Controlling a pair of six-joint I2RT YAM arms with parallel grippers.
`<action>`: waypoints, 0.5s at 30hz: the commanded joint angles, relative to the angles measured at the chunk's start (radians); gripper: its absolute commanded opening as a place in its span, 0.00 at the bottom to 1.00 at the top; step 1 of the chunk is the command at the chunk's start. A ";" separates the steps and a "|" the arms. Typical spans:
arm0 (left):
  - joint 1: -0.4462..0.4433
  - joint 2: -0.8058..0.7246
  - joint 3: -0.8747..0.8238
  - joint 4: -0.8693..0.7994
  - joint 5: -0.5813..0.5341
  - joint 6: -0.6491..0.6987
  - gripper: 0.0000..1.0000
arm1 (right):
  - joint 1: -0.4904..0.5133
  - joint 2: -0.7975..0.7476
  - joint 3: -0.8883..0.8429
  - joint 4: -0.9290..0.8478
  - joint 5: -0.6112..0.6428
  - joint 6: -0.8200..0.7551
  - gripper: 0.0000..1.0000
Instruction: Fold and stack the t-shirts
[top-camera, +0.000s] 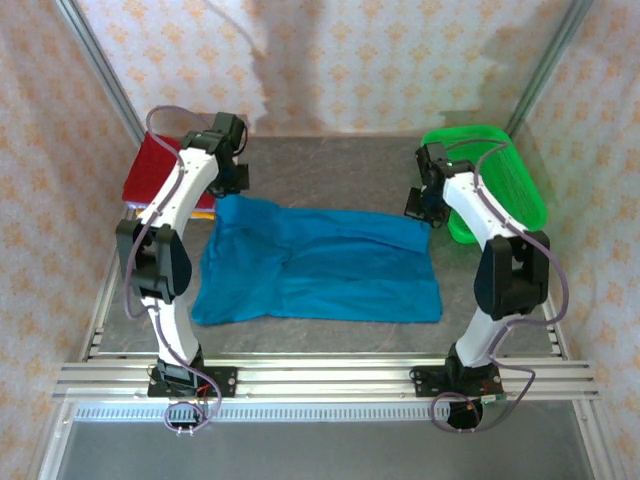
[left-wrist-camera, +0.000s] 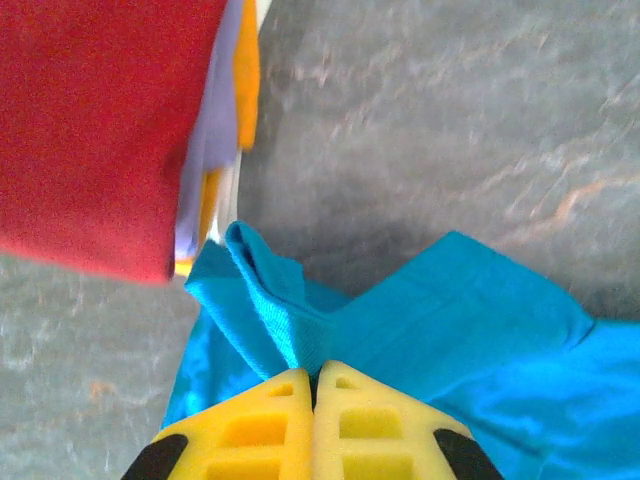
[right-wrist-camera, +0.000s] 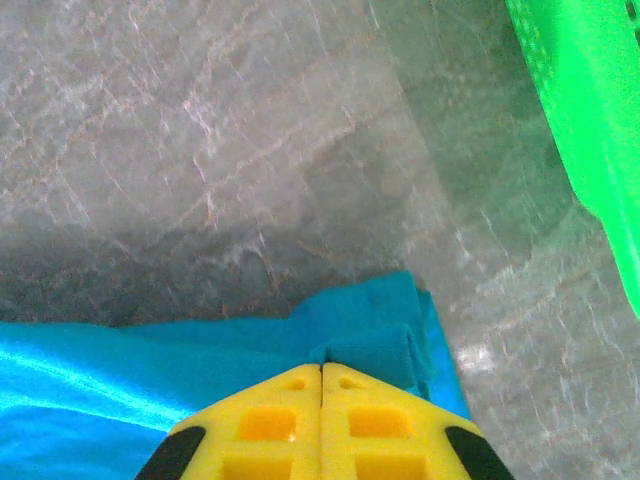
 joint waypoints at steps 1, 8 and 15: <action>-0.008 -0.124 -0.090 0.015 0.016 -0.034 0.00 | -0.006 -0.082 -0.046 -0.017 -0.005 0.022 0.01; -0.014 -0.295 -0.309 -0.015 0.021 -0.058 0.00 | -0.006 -0.164 -0.132 -0.044 -0.009 0.027 0.01; -0.035 -0.386 -0.545 0.007 0.102 -0.110 0.00 | -0.006 -0.230 -0.295 -0.042 0.013 0.092 0.01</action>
